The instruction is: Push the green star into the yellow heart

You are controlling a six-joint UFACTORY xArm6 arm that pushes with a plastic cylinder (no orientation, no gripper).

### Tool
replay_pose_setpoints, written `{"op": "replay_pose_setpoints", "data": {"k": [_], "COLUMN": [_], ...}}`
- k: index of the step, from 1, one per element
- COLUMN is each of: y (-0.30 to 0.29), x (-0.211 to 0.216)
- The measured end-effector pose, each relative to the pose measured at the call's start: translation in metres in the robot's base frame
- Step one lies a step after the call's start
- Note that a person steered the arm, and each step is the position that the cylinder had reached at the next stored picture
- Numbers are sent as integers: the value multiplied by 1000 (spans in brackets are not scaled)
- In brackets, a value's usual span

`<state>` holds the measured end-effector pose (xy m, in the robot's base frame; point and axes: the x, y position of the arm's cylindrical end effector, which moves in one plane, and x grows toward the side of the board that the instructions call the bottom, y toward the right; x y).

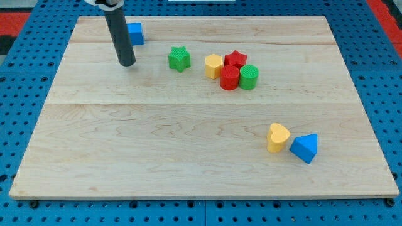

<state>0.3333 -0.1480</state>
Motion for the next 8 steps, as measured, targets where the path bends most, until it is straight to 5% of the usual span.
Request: {"op": "replay_pose_setpoints", "data": {"k": [1, 3, 5, 7, 8], "y": [-3, 89, 92, 175, 121], "x": [-39, -59, 5, 56, 59]}}
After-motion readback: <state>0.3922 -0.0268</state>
